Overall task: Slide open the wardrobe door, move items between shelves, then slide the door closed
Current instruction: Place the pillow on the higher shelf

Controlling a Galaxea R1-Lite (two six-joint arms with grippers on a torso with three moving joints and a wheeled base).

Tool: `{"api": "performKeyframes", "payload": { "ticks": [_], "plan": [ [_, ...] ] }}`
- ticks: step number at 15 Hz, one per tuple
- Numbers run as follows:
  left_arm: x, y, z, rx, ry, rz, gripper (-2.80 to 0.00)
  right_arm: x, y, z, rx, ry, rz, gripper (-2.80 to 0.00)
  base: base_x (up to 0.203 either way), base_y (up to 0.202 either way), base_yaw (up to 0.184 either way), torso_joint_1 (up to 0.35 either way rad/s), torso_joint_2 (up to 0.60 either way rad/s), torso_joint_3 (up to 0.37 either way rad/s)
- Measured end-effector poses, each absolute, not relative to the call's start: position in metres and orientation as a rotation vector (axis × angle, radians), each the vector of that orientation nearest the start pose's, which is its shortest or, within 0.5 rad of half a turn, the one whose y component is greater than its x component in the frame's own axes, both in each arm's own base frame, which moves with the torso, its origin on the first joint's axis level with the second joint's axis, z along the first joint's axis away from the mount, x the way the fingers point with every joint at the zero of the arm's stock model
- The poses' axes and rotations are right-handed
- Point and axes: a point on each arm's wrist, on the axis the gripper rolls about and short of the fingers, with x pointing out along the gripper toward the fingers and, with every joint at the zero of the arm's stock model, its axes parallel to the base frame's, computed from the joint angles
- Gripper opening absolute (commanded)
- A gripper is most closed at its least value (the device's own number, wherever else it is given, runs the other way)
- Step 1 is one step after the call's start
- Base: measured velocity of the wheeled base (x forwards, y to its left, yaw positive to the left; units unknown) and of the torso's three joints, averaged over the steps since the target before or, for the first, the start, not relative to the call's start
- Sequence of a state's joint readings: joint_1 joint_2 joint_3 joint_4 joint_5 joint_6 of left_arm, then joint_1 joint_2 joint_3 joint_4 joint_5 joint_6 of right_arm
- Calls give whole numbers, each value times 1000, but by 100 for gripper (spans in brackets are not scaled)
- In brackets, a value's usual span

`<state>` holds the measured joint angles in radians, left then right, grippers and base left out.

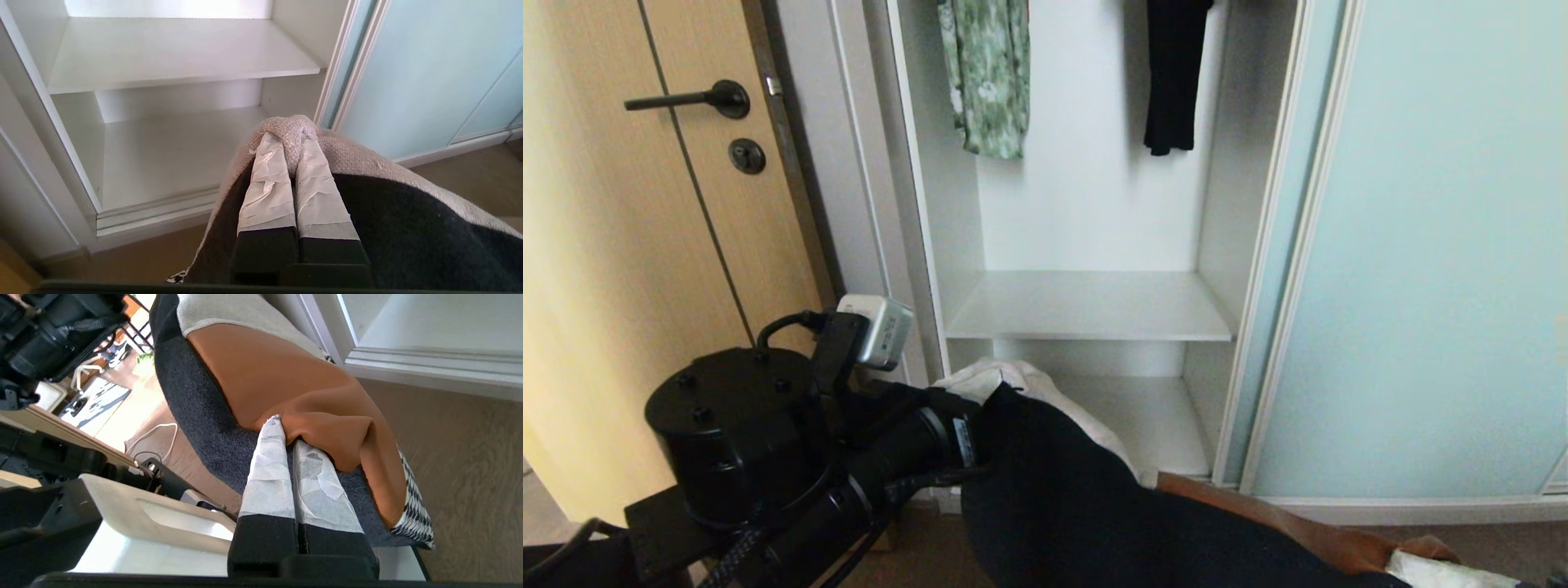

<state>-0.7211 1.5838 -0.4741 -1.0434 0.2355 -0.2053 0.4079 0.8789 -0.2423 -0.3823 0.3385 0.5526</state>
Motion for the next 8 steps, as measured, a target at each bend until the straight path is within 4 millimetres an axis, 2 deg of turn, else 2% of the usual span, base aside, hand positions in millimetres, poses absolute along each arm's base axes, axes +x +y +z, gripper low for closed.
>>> {"api": "performKeyframes", "payload": {
  "ticks": [5,6,8],
  "plan": [
    [192,-161,170,-171,112,-476,-280,81,43,162,514,458,650,-280,0,0,0,0,2,12],
    [192,-161,169,-169,115,-476,-280,81,43,162,515,459,650,-280,69,0,-2,-2,2,7],
    [191,-161,169,-167,114,-476,-280,81,43,162,514,459,650,-280,178,0,-1,-3,8,5]
  ]
}}
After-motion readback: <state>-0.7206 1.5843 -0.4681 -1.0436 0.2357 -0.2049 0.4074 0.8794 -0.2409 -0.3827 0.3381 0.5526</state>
